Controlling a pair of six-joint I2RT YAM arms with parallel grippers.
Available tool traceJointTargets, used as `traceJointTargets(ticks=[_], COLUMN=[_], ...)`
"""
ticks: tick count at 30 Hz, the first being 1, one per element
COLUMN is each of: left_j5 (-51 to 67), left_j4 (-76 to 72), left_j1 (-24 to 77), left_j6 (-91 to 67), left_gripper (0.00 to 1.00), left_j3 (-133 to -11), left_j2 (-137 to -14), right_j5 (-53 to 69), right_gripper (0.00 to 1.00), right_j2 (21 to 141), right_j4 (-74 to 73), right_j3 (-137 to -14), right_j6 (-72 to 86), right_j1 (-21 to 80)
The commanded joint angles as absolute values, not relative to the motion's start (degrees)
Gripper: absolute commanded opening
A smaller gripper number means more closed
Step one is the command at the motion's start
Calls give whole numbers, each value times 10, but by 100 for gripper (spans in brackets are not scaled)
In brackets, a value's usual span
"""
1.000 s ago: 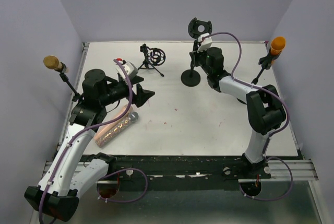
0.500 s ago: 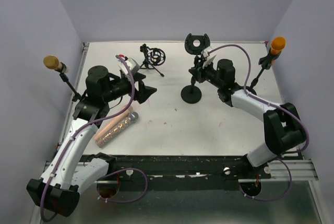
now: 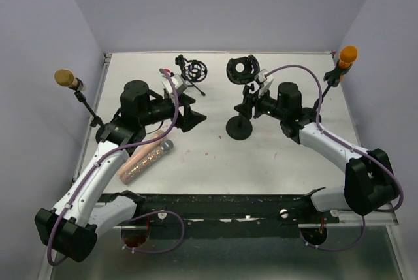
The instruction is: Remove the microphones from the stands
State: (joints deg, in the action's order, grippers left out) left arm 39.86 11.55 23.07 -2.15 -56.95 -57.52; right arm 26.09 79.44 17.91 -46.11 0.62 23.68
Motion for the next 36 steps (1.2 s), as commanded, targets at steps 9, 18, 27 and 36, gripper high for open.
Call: traceJointTargets(ticks=[9,18,27,36], left_j5=[411,404,303,183], left_j4=[110,105,-151,-361], left_j1=[247,256,333,379], left_j6=[-10,-3,-4,-24], left_gripper=[81,81,80,79], left_j3=[-555,-548,-463,-549], left_j2=[-567,-569,-664,-909], right_j5=[198,173,150,70], right_gripper=[64,50,12,1], right_j2=[736,788,797,832], right_j4=[15,23,-70,-114], right_j3=[-589,-634,-671,-732], right_j6=[71,84,55,105], right_j1=[241,243,243,243])
